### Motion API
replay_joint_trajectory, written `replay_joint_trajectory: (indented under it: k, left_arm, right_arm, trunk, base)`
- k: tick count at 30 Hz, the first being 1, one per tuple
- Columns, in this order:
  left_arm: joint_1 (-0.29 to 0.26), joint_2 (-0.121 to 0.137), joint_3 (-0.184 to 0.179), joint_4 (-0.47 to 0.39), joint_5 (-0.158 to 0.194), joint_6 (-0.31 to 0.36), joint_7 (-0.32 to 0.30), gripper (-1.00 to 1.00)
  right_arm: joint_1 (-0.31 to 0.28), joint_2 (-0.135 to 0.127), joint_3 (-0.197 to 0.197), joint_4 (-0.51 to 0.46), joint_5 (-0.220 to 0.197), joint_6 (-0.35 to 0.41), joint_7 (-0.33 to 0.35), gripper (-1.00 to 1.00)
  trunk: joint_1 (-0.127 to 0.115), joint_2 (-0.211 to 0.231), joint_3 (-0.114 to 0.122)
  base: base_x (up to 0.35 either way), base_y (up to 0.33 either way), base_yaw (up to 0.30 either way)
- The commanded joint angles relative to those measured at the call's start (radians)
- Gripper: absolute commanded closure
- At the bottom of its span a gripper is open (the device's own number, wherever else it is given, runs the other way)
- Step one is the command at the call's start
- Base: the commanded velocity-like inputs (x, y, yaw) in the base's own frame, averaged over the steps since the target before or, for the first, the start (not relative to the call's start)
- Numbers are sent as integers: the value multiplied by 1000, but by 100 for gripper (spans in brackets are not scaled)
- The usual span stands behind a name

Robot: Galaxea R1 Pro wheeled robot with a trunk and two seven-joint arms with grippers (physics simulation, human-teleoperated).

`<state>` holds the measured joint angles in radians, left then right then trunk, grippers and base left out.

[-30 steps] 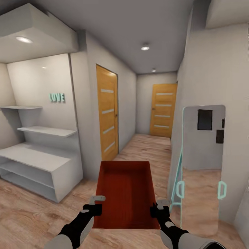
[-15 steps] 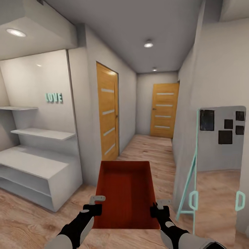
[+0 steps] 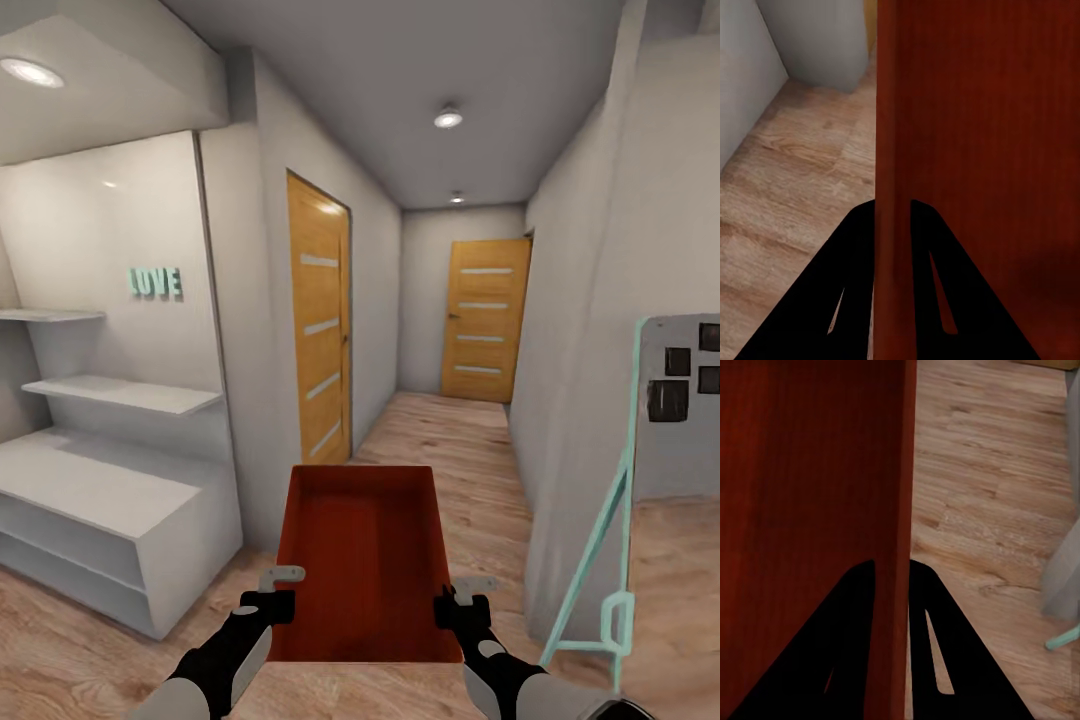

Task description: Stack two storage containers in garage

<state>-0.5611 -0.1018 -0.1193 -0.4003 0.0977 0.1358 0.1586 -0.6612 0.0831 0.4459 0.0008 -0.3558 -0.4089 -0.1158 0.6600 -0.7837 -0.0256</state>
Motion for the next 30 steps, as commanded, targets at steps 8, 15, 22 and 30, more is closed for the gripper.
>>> replay_joint_trajectory:
  k: [8,15,22,30]
  left_arm:
    - [0,1,-8,-3,7,5,13,100]
    - [0,1,-8,-3,7,5,13,100]
    - [0,-1,-8,-3,7,5,13,100]
    - [0,1,-8,-3,7,5,13,100]
  right_arm:
    - [-1,2,-21,2,-21,-7,-5,100]
    - [-1,1,-22,2,-22,-7,-5,100]
    - [-1,1,-22,2,-22,-7,-5,100]
    - [-1,1,-22,2,-22,-7,-5,100]
  trunk:
    - [1,-1,-2]
    - [1,-1,-2]
    - [1,-1,-2]
    - [1,-1,-2]
  base:
    - [312,188,-100]
    - [312,188,-276]
    - [313,188,-282]
    - [313,172,-282]
